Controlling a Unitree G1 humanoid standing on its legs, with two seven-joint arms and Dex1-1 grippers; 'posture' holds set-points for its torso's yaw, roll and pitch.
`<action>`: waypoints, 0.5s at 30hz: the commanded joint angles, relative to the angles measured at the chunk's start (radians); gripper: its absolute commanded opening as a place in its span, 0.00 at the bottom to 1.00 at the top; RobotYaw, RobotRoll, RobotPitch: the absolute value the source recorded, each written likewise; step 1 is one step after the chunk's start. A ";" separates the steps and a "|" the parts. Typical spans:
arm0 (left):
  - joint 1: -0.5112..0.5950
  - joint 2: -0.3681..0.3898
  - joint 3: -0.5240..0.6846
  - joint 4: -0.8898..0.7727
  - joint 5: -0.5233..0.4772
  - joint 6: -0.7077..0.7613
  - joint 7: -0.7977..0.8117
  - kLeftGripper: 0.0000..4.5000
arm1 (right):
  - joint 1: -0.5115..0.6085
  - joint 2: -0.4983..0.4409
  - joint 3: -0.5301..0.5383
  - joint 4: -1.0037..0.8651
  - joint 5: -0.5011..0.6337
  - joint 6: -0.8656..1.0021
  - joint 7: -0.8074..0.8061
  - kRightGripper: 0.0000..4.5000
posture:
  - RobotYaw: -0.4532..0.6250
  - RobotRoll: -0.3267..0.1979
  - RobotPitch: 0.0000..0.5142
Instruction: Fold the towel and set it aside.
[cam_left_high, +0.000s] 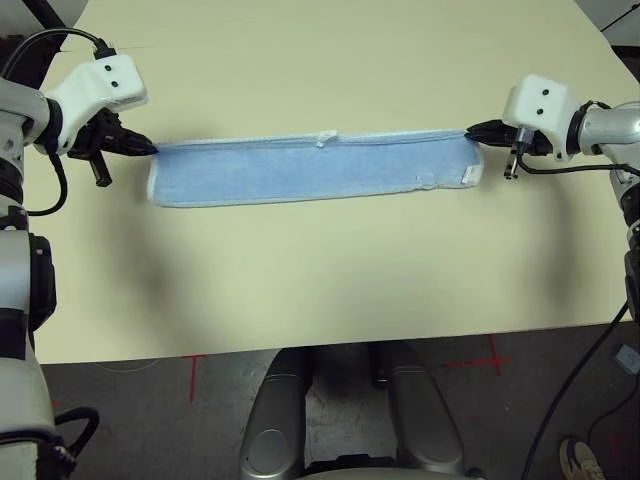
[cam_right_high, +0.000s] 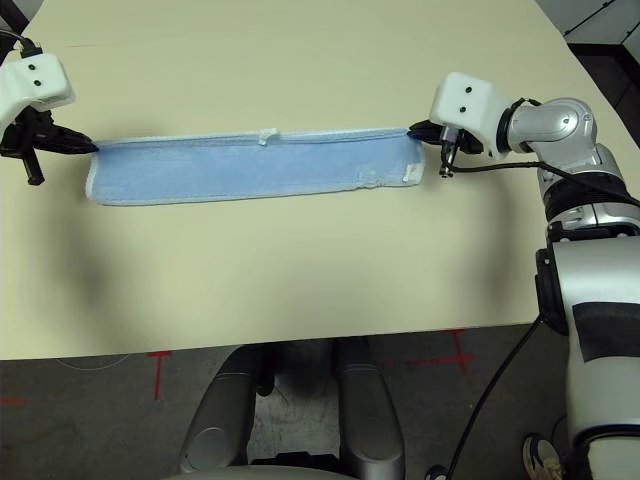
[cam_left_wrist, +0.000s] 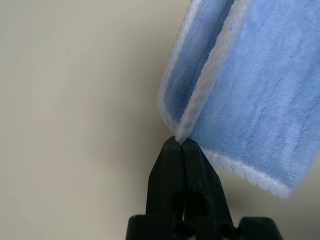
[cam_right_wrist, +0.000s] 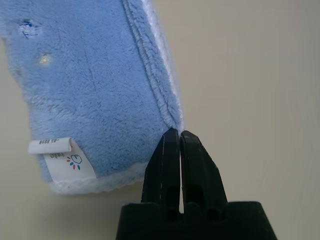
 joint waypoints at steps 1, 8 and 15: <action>0.000 0.013 0.003 0.022 0.029 -0.001 0.008 0.01 | -0.003 -0.007 0.009 0.029 -0.030 0.003 -0.029 0.00 | 0.47 0.62 0.63; 0.005 0.012 0.003 0.025 0.037 -0.007 0.015 0.01 | -0.012 0.008 0.021 0.036 -0.060 0.003 -0.081 0.00 | 0.47 0.62 0.63; 0.007 0.002 0.021 0.027 0.027 0.011 0.037 0.16 | -0.016 0.026 -0.007 0.036 -0.040 0.010 -0.084 0.19 | 0.47 0.62 0.63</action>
